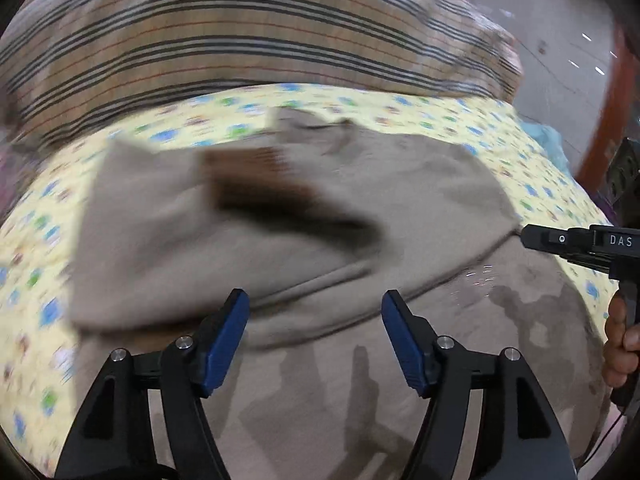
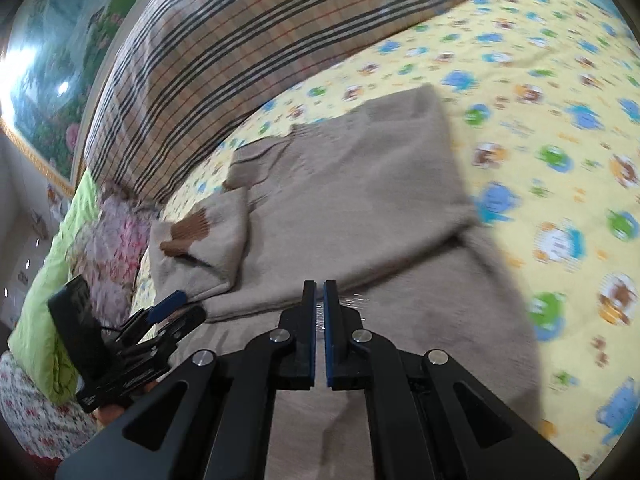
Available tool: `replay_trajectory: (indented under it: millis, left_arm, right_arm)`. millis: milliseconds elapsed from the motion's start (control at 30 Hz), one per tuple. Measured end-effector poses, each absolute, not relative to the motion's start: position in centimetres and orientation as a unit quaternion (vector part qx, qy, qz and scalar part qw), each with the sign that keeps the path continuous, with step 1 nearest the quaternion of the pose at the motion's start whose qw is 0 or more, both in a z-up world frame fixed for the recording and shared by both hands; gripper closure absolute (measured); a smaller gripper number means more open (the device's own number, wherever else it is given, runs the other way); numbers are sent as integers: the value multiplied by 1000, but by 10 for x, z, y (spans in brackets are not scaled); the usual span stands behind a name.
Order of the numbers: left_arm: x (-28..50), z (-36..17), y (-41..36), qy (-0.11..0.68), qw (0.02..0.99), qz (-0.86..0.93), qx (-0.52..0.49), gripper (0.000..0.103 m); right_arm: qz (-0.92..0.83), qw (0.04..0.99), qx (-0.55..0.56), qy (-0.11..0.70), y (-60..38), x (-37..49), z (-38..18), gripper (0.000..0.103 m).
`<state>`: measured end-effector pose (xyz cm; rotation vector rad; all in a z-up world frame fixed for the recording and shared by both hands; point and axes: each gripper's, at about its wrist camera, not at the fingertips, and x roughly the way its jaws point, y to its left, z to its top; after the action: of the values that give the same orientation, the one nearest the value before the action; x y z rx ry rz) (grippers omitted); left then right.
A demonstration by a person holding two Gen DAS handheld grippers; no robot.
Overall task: Fold small clothes
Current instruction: 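Grasp the other brown cuff with the right gripper, then fold the sleeve across the body with the right gripper and release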
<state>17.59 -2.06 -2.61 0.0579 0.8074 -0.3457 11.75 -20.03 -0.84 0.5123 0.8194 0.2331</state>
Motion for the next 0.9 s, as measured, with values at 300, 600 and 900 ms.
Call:
replay_trajectory:
  millis: [300,600,900]
  left_arm:
    - [186,-39,112,409,909,0,-81,25]
    - [204,-57,114,429,900,37,-63,25]
    - [225,-55,114,421,901,77,-72,25]
  right_arm:
    - [172,887,129,409,-94,158,-5,71]
    - [168,912,-106,358,-2,184,-3,27]
    - [145,930,-44,336,-26,218,16,97]
